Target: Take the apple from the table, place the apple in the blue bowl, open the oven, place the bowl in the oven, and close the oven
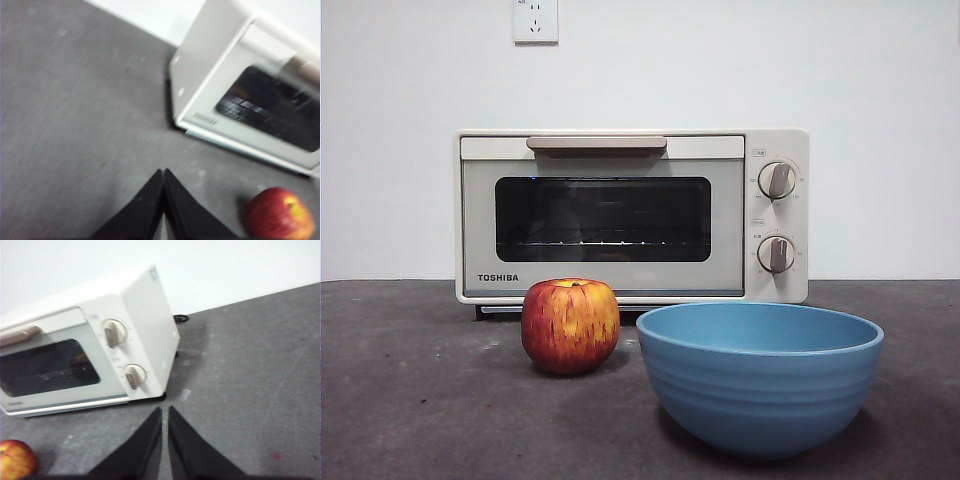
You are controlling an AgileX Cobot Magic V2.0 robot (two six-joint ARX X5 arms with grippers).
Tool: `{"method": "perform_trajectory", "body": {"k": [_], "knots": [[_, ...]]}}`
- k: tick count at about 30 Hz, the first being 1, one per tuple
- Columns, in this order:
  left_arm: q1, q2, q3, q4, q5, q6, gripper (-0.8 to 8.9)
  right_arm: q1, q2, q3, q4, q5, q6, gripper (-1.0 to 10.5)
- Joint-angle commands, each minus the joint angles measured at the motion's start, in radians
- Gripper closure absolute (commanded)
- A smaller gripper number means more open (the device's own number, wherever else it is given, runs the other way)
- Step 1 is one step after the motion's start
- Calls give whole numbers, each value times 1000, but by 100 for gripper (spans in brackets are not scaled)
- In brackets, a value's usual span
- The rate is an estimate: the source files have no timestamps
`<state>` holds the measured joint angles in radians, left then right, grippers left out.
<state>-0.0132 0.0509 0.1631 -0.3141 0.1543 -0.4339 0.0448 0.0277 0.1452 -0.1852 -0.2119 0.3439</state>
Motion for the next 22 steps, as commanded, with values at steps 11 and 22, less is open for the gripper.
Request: {"method": "perform_trajectory", "body": {"k": [11,22], "knots": [[0,336,321,-145,224,105,806,19,344,327,-183,-188,-100,943],[-32,542,597,-438,371,296,806,196,686,661,-529,-296,-363,943]]}}
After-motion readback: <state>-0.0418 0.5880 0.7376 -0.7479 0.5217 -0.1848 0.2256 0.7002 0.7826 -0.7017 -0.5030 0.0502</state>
